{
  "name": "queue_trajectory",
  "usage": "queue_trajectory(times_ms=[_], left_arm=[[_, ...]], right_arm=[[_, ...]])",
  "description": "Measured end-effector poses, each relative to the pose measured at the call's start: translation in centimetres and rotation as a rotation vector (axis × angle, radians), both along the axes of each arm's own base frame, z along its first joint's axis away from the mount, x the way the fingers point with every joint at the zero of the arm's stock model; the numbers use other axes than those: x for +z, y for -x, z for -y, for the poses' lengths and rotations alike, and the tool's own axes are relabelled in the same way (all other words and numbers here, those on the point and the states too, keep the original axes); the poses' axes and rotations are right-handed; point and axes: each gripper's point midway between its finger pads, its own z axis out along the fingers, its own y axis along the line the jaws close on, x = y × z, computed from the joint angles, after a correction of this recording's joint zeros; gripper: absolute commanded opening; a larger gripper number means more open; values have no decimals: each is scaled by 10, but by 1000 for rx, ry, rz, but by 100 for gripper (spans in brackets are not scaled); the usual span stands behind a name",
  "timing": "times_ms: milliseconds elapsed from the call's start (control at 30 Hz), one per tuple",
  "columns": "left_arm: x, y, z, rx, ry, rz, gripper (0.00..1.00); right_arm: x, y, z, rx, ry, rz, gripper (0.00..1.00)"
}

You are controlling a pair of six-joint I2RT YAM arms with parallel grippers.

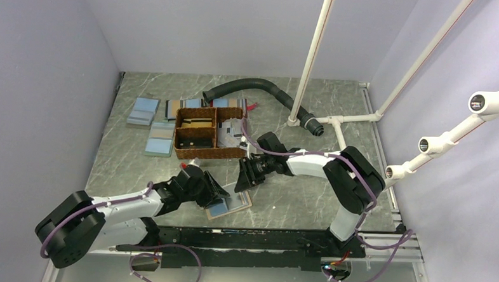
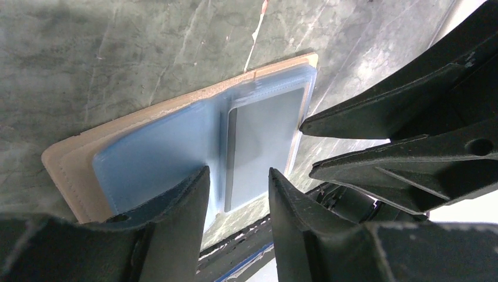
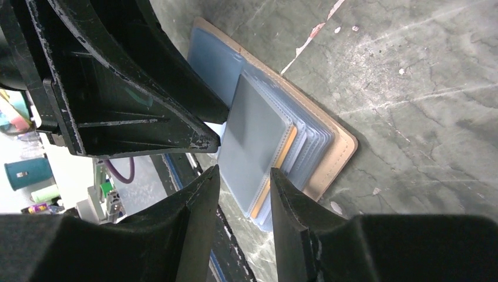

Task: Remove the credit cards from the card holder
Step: Remove the credit card from the card holder.

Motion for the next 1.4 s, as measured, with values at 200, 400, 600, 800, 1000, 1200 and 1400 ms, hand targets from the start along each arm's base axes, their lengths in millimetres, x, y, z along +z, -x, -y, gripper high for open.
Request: queue_trajectory(times_ms=[200, 400, 600, 800, 1000, 1200, 1400], left_arm=[[-2, -1, 1, 1, -2, -10, 48], [-2, -1, 4, -2, 4, -13, 50], [-1, -1, 5, -4, 13, -16, 51], [0, -2, 6, 8, 22, -25, 52], [1, -2, 5, 33, 39, -37, 56], [4, -3, 4, 65, 63, -38, 60], [5, -4, 2, 85, 69, -40, 62]], right_arm=[[-4, -2, 2, -14, 25, 10, 39], [-4, -2, -1, -9, 29, 12, 35], [-6, -2, -3, -5, 32, 5, 32], [-6, -2, -5, 4, 27, -12, 30], [-6, -1, -6, 6, 25, -26, 30], [-3, 3, -7, 13, 12, -55, 30], [4, 7, -11, 23, -12, -94, 30]])
